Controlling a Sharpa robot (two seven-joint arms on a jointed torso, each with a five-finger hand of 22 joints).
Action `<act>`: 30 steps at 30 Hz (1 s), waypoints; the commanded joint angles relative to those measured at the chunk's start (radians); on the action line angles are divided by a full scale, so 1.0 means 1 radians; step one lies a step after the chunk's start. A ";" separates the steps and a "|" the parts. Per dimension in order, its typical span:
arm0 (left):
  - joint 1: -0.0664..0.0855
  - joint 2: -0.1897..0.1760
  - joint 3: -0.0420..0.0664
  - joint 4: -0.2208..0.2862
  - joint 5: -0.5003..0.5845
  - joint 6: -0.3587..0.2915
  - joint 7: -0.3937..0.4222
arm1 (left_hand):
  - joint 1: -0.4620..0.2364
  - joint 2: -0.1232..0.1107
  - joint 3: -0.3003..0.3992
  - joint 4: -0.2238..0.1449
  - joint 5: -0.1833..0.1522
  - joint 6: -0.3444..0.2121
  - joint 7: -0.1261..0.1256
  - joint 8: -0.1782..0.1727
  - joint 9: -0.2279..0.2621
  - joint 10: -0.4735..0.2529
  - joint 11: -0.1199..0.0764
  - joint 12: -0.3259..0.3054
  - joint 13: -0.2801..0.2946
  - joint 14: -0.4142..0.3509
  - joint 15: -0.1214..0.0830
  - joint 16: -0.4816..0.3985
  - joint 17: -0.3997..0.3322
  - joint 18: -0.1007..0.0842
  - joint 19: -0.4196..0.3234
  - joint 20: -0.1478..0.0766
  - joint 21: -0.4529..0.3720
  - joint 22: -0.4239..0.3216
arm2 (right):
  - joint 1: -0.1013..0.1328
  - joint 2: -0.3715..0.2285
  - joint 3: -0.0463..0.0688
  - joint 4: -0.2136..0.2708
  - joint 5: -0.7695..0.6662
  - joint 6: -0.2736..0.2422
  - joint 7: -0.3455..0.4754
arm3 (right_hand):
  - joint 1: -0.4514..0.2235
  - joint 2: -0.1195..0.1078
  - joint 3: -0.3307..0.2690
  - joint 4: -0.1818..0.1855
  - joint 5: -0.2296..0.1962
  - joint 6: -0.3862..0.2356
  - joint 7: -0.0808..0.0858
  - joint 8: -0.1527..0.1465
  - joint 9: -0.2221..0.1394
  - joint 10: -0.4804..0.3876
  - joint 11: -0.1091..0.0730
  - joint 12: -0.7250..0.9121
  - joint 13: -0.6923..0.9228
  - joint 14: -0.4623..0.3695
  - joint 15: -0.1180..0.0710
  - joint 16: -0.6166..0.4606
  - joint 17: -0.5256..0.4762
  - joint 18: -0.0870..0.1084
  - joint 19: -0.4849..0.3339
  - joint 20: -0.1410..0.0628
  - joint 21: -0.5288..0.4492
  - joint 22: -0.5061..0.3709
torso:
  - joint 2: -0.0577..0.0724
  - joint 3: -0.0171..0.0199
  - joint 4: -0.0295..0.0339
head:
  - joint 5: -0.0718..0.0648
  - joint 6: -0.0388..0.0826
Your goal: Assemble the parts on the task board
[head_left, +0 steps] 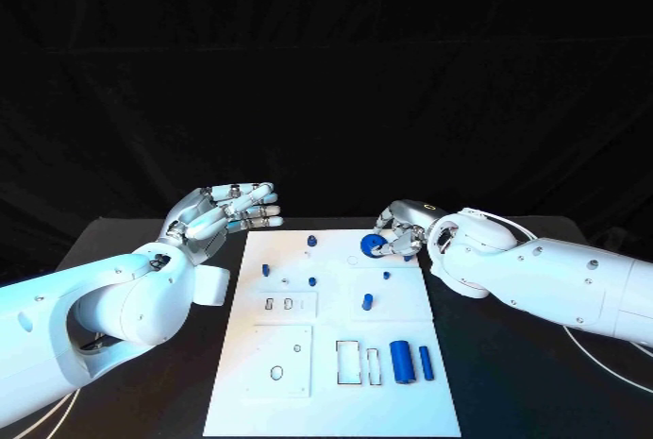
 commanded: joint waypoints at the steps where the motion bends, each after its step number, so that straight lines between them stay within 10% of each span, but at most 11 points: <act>1: 0.001 0.002 0.001 0.001 0.000 0.022 0.004 | 0.003 0.010 0.000 -0.005 0.003 -0.002 0.004 -0.006 -0.001 -0.002 0.006 -0.005 -0.001 0.001 0.003 -0.004 -0.001 0.002 -0.008 0.002 0.007 0.000 | 0.000 0.004 0.000 -0.007 -0.020 -0.005 -0.016 | 0.010 -0.002 0.006 0.000 0.005 -0.008 -0.002 0.004 0.002 0.006 0.007 0.004 0.146 0.098 0.007 0.005 0.224 -0.014 0.104 0.006 0.004 0.263 | 0.000 -0.0001 0.0002 | 0.000 0.000; 30: 0.001 0.002 0.001 -0.001 0.000 0.026 -0.006 | 0.004 0.011 0.001 -0.006 0.002 -0.002 0.005 -0.008 -0.001 -0.003 0.006 -0.007 -0.001 0.000 0.003 -0.006 -0.001 0.002 -0.009 0.002 0.007 0.000 | -0.006 0.034 0.000 -0.037 -0.038 0.033 -0.016 | 0.010 0.001 0.007 -0.001 0.005 -0.009 -0.002 0.005 0.002 0.004 0.008 0.001 0.144 0.098 0.008 0.008 0.227 -0.014 0.104 0.006 0.004 0.263 | 0.001 -0.0001 0.0015 | 0.001 -0.008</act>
